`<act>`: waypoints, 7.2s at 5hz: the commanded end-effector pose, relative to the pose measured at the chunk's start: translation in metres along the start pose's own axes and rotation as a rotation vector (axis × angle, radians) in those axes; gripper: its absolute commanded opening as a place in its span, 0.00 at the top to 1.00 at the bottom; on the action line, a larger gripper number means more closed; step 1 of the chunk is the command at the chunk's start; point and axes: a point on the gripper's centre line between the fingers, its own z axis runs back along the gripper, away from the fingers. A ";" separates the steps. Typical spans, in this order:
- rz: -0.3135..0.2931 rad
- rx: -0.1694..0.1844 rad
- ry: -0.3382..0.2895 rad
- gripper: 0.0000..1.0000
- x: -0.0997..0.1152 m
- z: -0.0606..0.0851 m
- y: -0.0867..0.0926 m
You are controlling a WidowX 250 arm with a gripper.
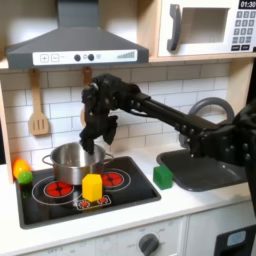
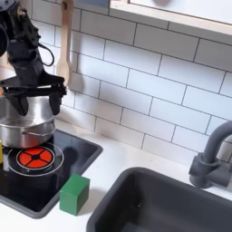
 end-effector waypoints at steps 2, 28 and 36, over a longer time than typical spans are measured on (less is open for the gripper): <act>-0.060 -0.003 0.024 0.00 -0.004 -0.006 0.000; 0.001 -0.189 0.064 1.00 0.006 -0.028 -0.001; -0.116 -0.230 0.119 1.00 -0.040 -0.018 -0.035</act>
